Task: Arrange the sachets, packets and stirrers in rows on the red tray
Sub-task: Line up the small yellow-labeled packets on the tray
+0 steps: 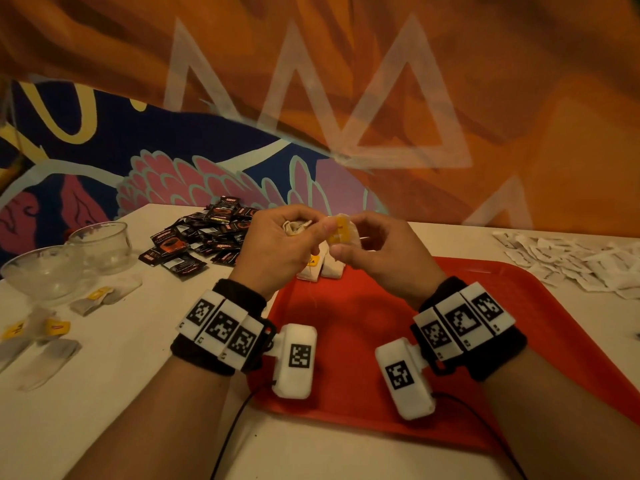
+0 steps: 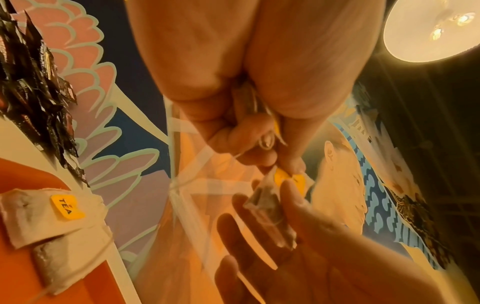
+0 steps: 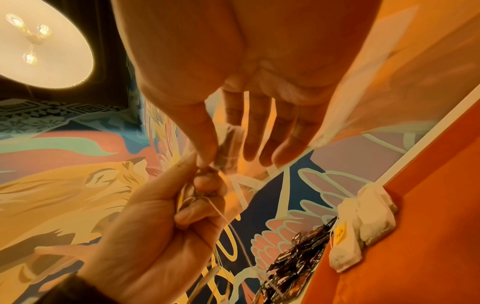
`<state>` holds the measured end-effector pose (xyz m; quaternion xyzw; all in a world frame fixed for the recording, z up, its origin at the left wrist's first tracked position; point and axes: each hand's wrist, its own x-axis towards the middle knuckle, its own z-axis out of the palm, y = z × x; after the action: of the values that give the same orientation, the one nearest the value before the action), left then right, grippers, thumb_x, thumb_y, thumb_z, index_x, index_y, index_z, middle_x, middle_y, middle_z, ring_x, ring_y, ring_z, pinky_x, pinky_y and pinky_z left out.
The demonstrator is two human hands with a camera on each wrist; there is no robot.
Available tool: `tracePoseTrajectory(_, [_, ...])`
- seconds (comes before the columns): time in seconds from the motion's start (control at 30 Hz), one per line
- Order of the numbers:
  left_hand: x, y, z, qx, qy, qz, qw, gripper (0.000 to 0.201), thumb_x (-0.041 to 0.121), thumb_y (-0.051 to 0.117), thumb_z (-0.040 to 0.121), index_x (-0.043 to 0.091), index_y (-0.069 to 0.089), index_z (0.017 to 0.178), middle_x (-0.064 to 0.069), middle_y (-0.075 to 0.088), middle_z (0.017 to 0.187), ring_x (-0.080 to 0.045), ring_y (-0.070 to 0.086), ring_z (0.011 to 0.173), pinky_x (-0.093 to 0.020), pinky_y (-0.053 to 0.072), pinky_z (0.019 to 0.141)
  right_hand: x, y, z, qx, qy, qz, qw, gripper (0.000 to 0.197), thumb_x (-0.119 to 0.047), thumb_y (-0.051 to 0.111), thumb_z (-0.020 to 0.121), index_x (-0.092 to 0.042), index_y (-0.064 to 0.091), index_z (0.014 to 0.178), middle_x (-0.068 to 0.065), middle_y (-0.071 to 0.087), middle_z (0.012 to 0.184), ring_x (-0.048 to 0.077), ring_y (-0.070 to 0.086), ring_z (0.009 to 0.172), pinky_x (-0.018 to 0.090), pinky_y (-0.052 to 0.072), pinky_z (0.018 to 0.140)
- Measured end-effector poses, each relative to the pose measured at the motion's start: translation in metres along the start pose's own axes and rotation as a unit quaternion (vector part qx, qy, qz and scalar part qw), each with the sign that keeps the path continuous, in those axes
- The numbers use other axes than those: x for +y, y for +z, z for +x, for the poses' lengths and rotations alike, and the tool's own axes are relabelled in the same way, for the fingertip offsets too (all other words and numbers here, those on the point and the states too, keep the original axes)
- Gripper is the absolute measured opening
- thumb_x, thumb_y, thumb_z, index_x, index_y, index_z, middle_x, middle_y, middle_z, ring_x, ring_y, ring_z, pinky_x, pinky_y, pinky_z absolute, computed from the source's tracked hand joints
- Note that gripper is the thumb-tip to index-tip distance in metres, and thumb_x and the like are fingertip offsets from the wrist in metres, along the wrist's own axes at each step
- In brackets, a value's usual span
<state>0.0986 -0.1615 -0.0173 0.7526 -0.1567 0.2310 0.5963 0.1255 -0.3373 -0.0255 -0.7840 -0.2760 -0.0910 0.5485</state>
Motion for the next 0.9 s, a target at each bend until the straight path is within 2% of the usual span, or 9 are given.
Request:
tracePoseTrajectory(0.1, [-0.0033, -0.0019, 0.0021, 0.014, -0.003, 0.008, 1.000, 0.010, 0.026, 0.070, 0.089, 0.016, 0.070, 0.085, 0.008, 0.060, 0.057, -0.005, 0.053, 0.049, -0.016, 0.040, 0.045, 0.0004, 0.0009, 0.0005, 0.001, 0.011, -0.006, 1.000, 0.016, -0.035, 0.077, 0.083, -0.022, 0.077, 0.091, -0.004, 0.075, 0.090, 0.016, 0.069, 0.086, 0.049, 0.056, 0.085])
tracePoseTrajectory(0.17, [-0.0038, -0.0020, 0.0025, 0.015, -0.006, 0.006, 1.000, 0.012, 0.025, 0.071, 0.089, 0.013, 0.069, 0.087, 0.009, 0.060, 0.058, -0.006, 0.054, 0.051, -0.016, 0.040, 0.046, 0.0011, 0.0013, 0.0014, 0.007, 0.012, -0.011, 1.000, 0.015, -0.034, 0.077, 0.083, -0.020, 0.079, 0.087, -0.003, 0.076, 0.086, 0.016, 0.069, 0.082, 0.051, 0.055, 0.084])
tracePoseTrajectory(0.27, [-0.0014, -0.0018, 0.0008, -0.002, -0.006, 0.006, 1.000, 0.017, 0.035, 0.071, 0.083, 0.018, 0.069, 0.085, 0.012, 0.061, 0.061, -0.004, 0.055, 0.054, -0.016, 0.041, 0.047, 0.0022, 0.0020, 0.0013, 0.009, 0.009, -0.004, 1.000, 0.013, -0.030, 0.076, 0.084, -0.018, 0.078, 0.087, -0.002, 0.076, 0.085, 0.016, 0.070, 0.083, 0.051, 0.056, 0.083])
tracePoseTrajectory(0.33, [-0.0009, -0.0023, 0.0004, -0.003, -0.003, 0.008, 1.000, 0.017, 0.037, 0.072, 0.080, 0.021, 0.070, 0.083, 0.014, 0.062, 0.062, -0.002, 0.056, 0.055, -0.015, 0.041, 0.048, 0.0039, 0.0025, 0.0009, 0.012, 0.009, 0.009, 1.000, 0.016, -0.029, 0.078, 0.082, -0.020, 0.075, 0.094, -0.002, 0.076, 0.091, 0.016, 0.071, 0.087, 0.049, 0.057, 0.083])
tracePoseTrajectory(0.43, [-0.0016, -0.0034, 0.0010, 0.003, 0.000, 0.021, 1.000, 0.009, 0.031, 0.074, 0.082, 0.023, 0.071, 0.082, 0.016, 0.063, 0.064, -0.001, 0.057, 0.058, -0.014, 0.042, 0.049, 0.0028, 0.0026, 0.0004, 0.008, 0.011, 0.026, 1.000, 0.033, -0.026, 0.080, 0.081, -0.023, 0.069, 0.111, -0.003, 0.073, 0.106, 0.016, 0.070, 0.097, 0.041, 0.058, 0.083])
tracePoseTrajectory(0.57, [-0.0003, -0.0024, -0.0003, -0.020, -0.004, 0.016, 1.000, 0.009, 0.029, 0.074, 0.085, 0.023, 0.070, 0.090, 0.016, 0.064, 0.069, -0.002, 0.057, 0.060, -0.014, 0.043, 0.049, 0.0008, 0.0025, 0.0000, 0.027, -0.008, 0.012, 1.000, 0.013, -0.028, 0.073, 0.088, -0.015, 0.074, 0.091, -0.002, 0.075, 0.083, 0.012, 0.071, 0.082, 0.040, 0.056, 0.082])
tracePoseTrajectory(0.67, [-0.0006, -0.0013, -0.0006, -0.020, -0.006, 0.016, 1.000, 0.009, 0.026, 0.074, 0.085, 0.019, 0.070, 0.089, 0.012, 0.063, 0.067, -0.004, 0.056, 0.058, -0.015, 0.043, 0.049, 0.0040, 0.0027, 0.0004, 0.033, -0.007, 0.012, 0.999, 0.014, -0.028, 0.074, 0.087, -0.015, 0.074, 0.088, -0.002, 0.074, 0.078, 0.011, 0.070, 0.077, 0.037, 0.055, 0.077])
tracePoseTrajectory(0.77, [-0.0002, -0.0012, -0.0003, -0.018, -0.012, 0.009, 1.000, 0.012, 0.024, 0.074, 0.086, 0.022, 0.068, 0.096, 0.007, 0.065, 0.083, -0.006, 0.059, 0.065, -0.016, 0.045, 0.050, 0.0040, 0.0027, 0.0005, 0.036, 0.002, 0.032, 0.999, 0.011, -0.023, 0.075, 0.086, -0.014, 0.073, 0.091, -0.001, 0.074, 0.079, 0.012, 0.070, 0.077, 0.033, 0.053, 0.073])
tracePoseTrajectory(0.9, [0.0007, -0.0021, -0.0004, -0.016, -0.016, 0.003, 1.000, 0.007, 0.021, 0.072, 0.088, 0.016, 0.067, 0.088, 0.005, 0.060, 0.064, -0.006, 0.055, 0.054, -0.017, 0.041, 0.046, 0.0054, 0.0024, 0.0017, 0.035, 0.014, 0.051, 0.998, 0.017, -0.023, 0.078, 0.083, -0.016, 0.072, 0.098, -0.001, 0.075, 0.089, 0.015, 0.071, 0.085, 0.032, 0.051, 0.074])
